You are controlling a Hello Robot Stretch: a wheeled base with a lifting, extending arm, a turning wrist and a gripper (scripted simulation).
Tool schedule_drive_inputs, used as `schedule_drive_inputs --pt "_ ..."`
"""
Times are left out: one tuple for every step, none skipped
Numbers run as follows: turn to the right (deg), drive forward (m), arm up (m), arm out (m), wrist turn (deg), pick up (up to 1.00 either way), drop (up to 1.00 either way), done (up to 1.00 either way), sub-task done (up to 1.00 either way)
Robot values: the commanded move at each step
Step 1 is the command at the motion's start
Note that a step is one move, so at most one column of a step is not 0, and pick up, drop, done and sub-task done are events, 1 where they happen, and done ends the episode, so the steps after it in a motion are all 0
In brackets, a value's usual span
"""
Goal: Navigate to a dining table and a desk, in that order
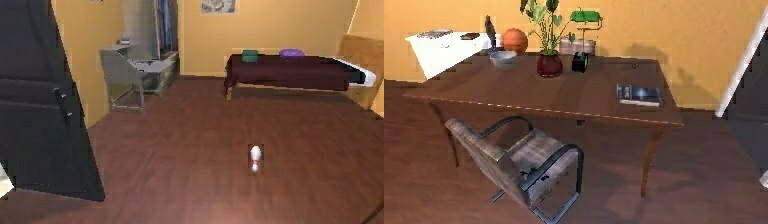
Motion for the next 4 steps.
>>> schedule_drive_inputs --pt "0.0 1.0 0.0 0.0 0.0 0.0 0.0 0.0 0.0" --pt "6.0 0.0 0.0 0.0 0.0 0.0 0.0 0.0 0.0" --pt "0.0 0.85 0.0 0.0 0.0 0.0 0.0 0.0 0.0" --pt "12.0 0.0 0.0 0.0 0.0 0.0 0.0 0.0 0.0"
